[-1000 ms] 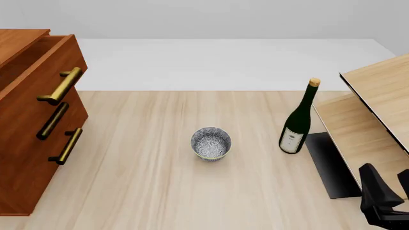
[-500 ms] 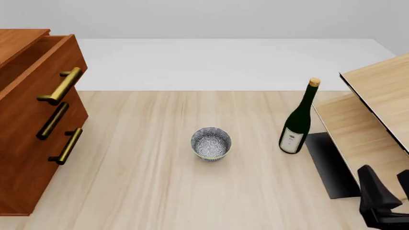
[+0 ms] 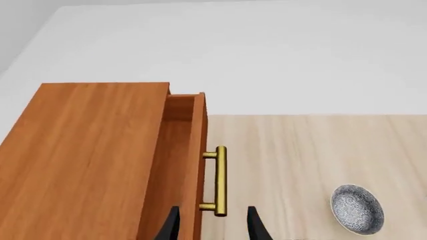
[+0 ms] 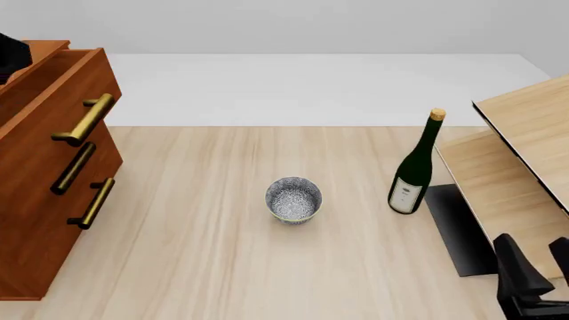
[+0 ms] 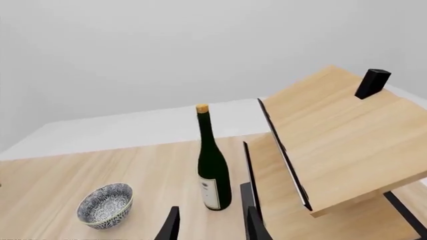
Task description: Close the bottom drawer of the cabinet and open the top drawer.
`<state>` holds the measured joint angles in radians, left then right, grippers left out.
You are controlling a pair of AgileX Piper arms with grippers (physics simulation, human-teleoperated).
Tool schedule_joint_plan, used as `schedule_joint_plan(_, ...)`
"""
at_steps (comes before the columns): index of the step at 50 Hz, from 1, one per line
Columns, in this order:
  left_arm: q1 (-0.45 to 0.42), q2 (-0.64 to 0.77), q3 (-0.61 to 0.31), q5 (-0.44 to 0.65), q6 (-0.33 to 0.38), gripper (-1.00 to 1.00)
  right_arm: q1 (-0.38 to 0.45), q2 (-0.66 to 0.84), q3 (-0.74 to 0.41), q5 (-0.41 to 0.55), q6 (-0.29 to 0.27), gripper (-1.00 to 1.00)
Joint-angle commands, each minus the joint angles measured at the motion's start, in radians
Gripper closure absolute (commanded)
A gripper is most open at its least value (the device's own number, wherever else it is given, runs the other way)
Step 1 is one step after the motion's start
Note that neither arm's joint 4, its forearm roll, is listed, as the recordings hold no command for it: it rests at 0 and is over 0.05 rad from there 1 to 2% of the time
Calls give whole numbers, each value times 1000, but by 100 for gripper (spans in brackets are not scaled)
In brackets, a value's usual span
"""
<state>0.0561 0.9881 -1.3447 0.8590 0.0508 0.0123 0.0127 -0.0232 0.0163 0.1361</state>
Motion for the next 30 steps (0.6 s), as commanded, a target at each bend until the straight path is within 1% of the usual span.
schedule_joint_plan(1, 50, 9, 67, -32, -6, -100, 6, 0, 1, 0, -6, -100)
schedule_joint_plan(7, 68, 16, 92, -50, 13, -100, 7, 1, 2, -1, -5, -100)
schedule_joint_plan(12, 68, 16, 127, -65, -5, -100, 6, 3, 2, -3, -5, -100)
schedule_joint_plan(13, 69, 15, 135, -71, 0, -100, 5, 0, 1, -1, -8, -100)
schedule_joint_plan(14, 66, 18, 151, -77, -18, -100, 6, 1, 2, -2, -6, -100)
schedule_joint_plan(21, 81, 16, 208, -110, -12, -100, 5, 1, 2, -2, -5, -100)
schedule_joint_plan(30, 57, 17, 268, -140, -49, -100, 4, 2, 4, -4, -6, -100)
